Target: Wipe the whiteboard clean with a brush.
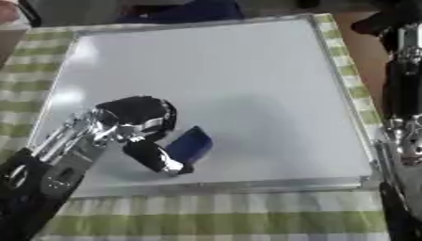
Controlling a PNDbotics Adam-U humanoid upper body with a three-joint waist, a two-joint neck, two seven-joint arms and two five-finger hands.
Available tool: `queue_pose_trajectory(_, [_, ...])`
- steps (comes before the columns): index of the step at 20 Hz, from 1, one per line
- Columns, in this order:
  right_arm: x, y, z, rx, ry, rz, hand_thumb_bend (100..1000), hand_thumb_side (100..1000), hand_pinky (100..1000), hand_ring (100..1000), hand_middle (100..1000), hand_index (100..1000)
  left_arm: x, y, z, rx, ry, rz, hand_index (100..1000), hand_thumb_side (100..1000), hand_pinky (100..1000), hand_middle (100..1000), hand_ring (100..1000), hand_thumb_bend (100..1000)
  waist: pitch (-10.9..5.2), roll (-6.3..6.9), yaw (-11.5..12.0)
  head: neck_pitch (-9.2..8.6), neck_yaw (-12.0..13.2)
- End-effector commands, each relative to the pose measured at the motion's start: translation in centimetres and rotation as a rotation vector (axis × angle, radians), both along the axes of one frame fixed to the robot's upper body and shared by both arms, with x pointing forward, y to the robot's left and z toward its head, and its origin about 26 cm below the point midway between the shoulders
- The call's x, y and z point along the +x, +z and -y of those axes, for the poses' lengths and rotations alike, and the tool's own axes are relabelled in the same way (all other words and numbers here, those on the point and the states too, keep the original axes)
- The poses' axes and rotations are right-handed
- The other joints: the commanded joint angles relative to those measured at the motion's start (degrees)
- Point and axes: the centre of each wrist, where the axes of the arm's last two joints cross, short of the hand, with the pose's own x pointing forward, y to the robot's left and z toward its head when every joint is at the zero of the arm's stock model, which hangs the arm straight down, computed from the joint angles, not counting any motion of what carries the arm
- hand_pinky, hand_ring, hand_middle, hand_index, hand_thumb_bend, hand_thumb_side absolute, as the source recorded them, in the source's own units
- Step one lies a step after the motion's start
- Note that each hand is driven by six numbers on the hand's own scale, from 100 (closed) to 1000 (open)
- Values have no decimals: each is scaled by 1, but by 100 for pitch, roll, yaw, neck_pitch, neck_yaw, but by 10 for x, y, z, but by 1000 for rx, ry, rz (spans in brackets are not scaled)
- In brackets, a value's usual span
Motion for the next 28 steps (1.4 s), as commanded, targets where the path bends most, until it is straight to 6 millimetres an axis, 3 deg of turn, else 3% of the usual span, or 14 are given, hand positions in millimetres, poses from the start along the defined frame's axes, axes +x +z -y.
queue_pose_trajectory(1, [-2,9,-2,-11,11,33,100,912,692,614,493,510,1,3,2,-19,5,0,100,699,584,612,723,555,-70,-36,0,-51,21])
queue_pose_trajectory(6, [-2,9,-2,-13,15,33,100,913,693,614,493,508,5,-2,5,-30,30,-2,100,729,575,603,715,534,-55,-41,4,-61,31])
queue_pose_trajectory(16, [-1,9,-3,-12,19,33,100,916,694,615,492,504,13,-16,13,-37,63,13,100,707,553,561,681,531,-38,-65,-16,-86,80])
queue_pose_trajectory(28, [-1,8,-4,-11,23,29,100,921,696,615,491,501,11,-20,20,-39,22,33,100,505,510,511,635,439,-30,-74,-33,-95,74])
